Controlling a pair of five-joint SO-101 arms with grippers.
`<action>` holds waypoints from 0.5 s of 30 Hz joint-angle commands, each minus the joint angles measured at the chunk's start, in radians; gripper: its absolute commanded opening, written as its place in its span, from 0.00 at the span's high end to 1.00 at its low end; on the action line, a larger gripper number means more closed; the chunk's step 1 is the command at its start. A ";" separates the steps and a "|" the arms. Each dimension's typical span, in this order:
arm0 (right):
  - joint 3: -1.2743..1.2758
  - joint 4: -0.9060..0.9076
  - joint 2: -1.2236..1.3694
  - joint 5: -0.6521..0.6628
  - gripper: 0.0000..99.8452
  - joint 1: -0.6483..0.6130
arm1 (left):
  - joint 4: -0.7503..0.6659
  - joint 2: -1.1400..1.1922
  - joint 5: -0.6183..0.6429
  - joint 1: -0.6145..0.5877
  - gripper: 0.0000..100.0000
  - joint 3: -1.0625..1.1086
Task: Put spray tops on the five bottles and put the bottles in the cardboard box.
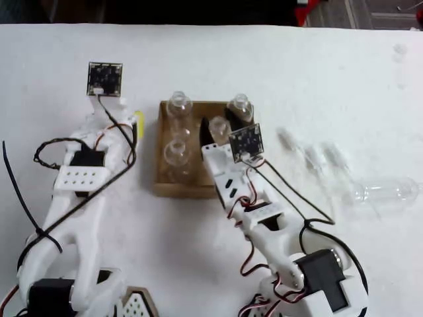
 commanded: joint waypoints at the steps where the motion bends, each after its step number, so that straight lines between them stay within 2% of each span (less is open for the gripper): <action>1: 0.015 -0.016 -0.047 -0.005 0.83 -0.007 | -0.023 -0.004 0.003 0.001 0.85 -0.014; 5: 0.058 0.004 -0.125 -0.005 0.83 -0.007 | -0.023 -0.004 0.003 0.001 0.85 -0.014; 11: 0.063 0.211 -0.239 -0.012 0.83 -0.007 | -0.023 -0.004 0.003 0.001 0.85 -0.014; 15: 0.063 0.246 -0.271 -0.008 0.84 -0.015 | -0.023 -0.004 0.003 0.001 0.85 -0.014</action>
